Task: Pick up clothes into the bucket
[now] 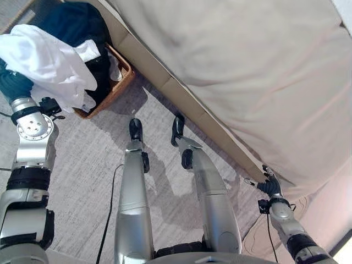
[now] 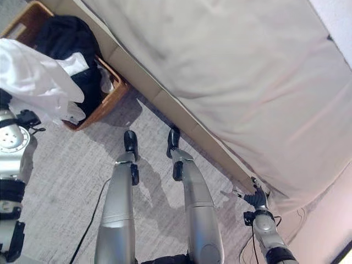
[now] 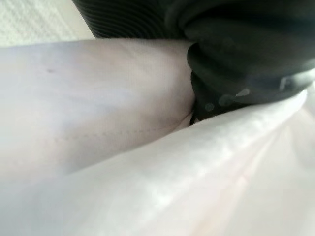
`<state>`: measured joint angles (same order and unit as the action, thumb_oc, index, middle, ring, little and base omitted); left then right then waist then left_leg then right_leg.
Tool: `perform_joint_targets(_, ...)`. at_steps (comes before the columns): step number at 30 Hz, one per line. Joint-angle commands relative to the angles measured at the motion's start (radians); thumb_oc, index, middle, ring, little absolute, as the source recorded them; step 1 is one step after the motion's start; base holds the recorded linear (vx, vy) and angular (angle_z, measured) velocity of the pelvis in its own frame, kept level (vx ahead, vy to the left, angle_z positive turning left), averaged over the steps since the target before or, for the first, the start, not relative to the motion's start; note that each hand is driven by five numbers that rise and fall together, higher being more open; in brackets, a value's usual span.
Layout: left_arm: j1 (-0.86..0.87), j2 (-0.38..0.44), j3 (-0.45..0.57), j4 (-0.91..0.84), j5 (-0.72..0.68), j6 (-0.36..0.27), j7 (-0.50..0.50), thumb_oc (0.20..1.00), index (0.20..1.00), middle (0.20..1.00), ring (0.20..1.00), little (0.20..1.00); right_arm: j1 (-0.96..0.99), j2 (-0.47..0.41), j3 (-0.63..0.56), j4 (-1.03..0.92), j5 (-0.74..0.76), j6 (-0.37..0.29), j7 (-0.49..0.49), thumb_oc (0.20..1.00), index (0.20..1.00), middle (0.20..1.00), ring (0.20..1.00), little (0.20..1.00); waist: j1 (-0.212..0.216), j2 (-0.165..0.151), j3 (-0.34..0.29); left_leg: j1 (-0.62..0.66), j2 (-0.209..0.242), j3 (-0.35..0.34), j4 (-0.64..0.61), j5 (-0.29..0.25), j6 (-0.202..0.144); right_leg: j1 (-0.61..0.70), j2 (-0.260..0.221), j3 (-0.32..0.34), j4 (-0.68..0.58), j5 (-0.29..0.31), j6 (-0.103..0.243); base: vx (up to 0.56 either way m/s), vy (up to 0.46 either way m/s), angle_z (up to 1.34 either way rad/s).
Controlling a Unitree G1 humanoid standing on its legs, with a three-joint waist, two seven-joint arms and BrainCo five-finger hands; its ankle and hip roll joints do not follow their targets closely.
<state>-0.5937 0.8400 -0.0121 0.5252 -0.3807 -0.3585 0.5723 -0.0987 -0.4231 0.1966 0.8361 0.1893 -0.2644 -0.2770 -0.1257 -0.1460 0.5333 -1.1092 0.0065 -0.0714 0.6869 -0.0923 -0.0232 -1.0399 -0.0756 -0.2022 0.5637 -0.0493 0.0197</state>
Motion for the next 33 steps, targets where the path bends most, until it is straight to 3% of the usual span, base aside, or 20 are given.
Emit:
perform_joint_targets(1,-0.065,0.096,0.001,-0.010,-0.015,-0.040,0.047,0.200,0.200,0.200,0.200,0.200,0.016,-0.028,0.029,-0.012,0.028,-0.028,-0.033,1.000,1.000,1.000,1.000,1.000,0.005,-0.034,-0.013,0.034,0.006,-0.004,0.099,-0.138,0.024,0.052,-0.086,0.059,0.038,-0.048,0.115,0.04,0.040,-0.03)
perform_joint_targets(7,-0.150,0.141,-0.052,0.065,-0.039,-0.023,0.059,0.200,0.200,0.200,0.200,0.200,0.014,-0.020,0.048,-0.022,0.038,-0.034,-0.042,1.000,1.000,1.000,1.000,1.000,-0.003,-0.040,-0.013,-0.022,0.003,-0.007,0.122,-0.150,0.033,0.003,-0.092,0.060,0.043,-0.046,0.123,0.03,0.024,0.00)
perform_joint_targets(8,-0.168,0.145,-0.065,0.094,-0.052,-0.014,0.054,0.542,0.542,0.542,0.542,0.542,0.010,-0.020,0.053,-0.019,0.040,-0.034,-0.043,1.000,1.000,1.000,1.000,1.000,-0.005,-0.042,-0.013,-0.027,0.003,-0.006,0.118,-0.149,0.033,0.000,-0.093,0.060,0.035,-0.042,0.125,0.02,0.029,-0.04)
perform_joint_targets(9,-0.179,0.153,-0.076,0.102,-0.053,-0.009,0.049,1.000,1.000,1.000,1.000,1.000,0.011,-0.021,0.056,-0.019,0.040,-0.033,-0.043,1.000,1.000,1.000,1.000,1.000,-0.005,-0.042,-0.013,-0.032,0.001,-0.006,0.118,-0.149,0.034,-0.003,-0.092,0.060,0.031,-0.040,0.126,0.03,0.037,-0.02)
perform_joint_targets(16,-0.272,0.168,-0.155,0.243,-0.091,0.073,0.008,1.000,1.000,1.000,1.000,1.000,0.016,-0.008,0.074,-0.010,0.050,-0.015,-0.042,1.000,1.000,1.000,1.000,1.000,-0.008,-0.034,-0.013,-0.047,-0.006,-0.006,0.105,-0.146,0.041,-0.014,-0.093,0.062,-0.007,-0.019,0.134,0.01,0.020,0.00)
perform_joint_targets(21,-0.279,0.166,-0.165,0.270,-0.078,0.099,-0.005,1.000,1.000,1.000,1.000,1.000,0.019,-0.002,0.086,-0.006,0.050,-0.009,-0.036,1.000,1.000,1.000,1.000,1.000,-0.004,-0.032,-0.013,-0.041,-0.009,-0.001,0.095,-0.142,0.043,-0.012,-0.094,0.066,-0.015,-0.017,0.131,0.00,0.000,0.00)
perform_joint_targets(33,-0.116,0.135,-0.081,0.181,-0.010,0.115,-0.036,1.000,1.000,1.000,1.000,1.000,0.037,-0.010,0.090,-0.026,0.032,0.003,-0.013,1.000,1.000,1.000,1.000,1.000,0.019,-0.005,-0.013,0.032,-0.016,0.008,0.027,-0.099,0.029,0.034,-0.098,0.068,-0.027,-0.014,0.115,-0.03,-0.019,0.03)
